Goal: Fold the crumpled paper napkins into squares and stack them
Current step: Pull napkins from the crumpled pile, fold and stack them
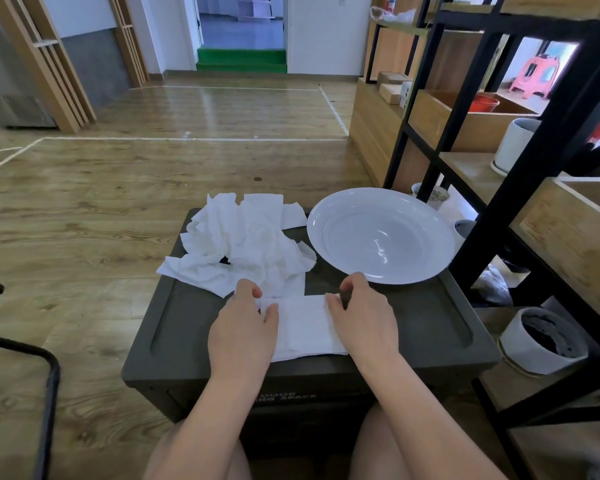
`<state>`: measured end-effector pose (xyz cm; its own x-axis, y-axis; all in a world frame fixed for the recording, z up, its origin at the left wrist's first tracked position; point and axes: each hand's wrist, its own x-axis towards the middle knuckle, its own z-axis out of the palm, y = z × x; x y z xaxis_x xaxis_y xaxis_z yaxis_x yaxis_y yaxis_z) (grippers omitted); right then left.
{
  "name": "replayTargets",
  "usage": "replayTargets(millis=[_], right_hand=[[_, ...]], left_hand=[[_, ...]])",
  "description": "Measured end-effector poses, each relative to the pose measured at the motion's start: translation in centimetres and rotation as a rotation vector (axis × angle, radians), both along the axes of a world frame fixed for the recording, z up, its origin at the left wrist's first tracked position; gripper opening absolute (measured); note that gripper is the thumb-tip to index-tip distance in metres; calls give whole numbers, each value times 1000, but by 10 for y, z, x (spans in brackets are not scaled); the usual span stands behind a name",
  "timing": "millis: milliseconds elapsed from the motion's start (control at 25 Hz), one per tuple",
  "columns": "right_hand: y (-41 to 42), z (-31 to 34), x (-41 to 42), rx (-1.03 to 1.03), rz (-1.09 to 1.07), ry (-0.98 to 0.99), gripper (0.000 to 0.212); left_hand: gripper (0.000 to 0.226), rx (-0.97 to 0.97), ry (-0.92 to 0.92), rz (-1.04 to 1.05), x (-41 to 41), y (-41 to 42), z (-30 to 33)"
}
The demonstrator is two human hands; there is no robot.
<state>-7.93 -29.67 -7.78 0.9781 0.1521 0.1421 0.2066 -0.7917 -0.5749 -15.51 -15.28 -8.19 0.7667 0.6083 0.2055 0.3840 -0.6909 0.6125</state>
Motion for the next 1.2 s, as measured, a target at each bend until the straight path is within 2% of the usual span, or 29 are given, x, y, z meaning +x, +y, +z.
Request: replayTargets(millis=[120, 200, 280, 560, 920, 1120, 1200], right_hand=[[7, 8, -7, 35, 107, -215, 19], [13, 5, -12, -5, 261, -200, 19], [14, -6, -15, -88, 357, -110, 23], [6, -23, -13, -33, 357, -150, 27], [6, -21, -14, -5, 369, -171, 22], [6, -24, -12, 60, 346, -179, 22], [6, -26, -12, 61, 339, -181, 24]], left_hand=[[10, 73, -140, -215, 3, -2, -1], [18, 19, -106, -362, 5, -2, -8], [26, 1, -60, -416, 3, -1, -18], [32, 9, -51, -427, 5, 5, -24], [31, -4, -14, -430, 5, 4, -22], [22, -4, 270, -642, 31, 26, 24], [12, -23, 204, -679, 59, 39, 52]])
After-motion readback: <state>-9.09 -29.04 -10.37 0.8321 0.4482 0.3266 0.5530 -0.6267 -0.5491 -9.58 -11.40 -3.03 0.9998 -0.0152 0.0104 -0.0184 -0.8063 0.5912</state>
